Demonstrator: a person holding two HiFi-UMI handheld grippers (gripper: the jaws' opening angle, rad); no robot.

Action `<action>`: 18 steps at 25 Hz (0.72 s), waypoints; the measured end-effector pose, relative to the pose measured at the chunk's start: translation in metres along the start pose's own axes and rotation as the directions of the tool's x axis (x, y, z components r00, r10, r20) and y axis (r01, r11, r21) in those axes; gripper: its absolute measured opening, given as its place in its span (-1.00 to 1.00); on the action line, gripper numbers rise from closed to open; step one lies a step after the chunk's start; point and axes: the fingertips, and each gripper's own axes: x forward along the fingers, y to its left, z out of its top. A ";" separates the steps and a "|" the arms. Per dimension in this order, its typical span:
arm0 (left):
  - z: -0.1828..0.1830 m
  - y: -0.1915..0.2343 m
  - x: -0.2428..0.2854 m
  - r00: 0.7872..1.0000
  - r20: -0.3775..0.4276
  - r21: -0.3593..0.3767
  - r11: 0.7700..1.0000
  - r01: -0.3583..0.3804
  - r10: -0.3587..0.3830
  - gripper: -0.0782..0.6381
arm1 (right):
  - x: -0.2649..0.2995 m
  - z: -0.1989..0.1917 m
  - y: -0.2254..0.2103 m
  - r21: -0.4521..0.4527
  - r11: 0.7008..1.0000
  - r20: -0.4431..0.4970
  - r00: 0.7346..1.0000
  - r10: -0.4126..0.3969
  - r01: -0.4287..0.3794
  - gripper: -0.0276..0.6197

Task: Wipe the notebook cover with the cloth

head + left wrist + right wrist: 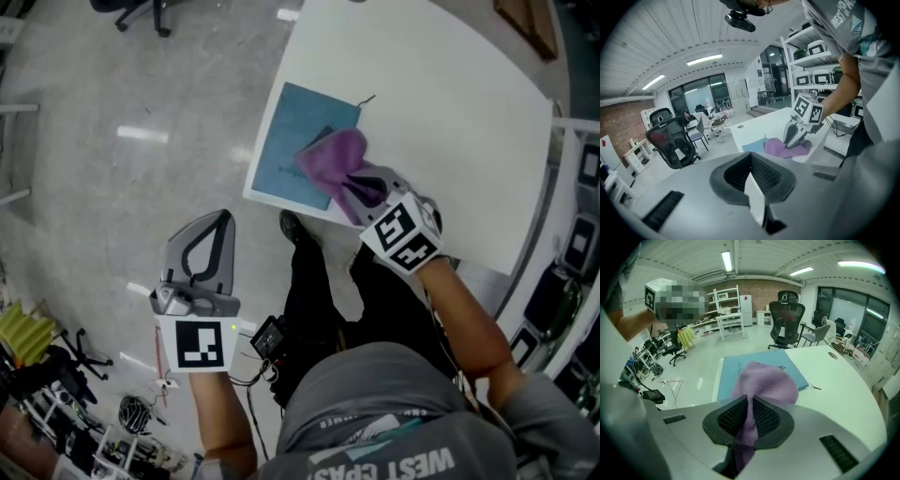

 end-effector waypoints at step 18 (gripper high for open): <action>-0.052 0.032 -0.035 0.994 -0.054 -0.073 0.993 -0.094 0.090 -0.77 | 0.071 0.098 0.045 -0.177 0.978 0.033 0.992 0.122 -0.114 -0.74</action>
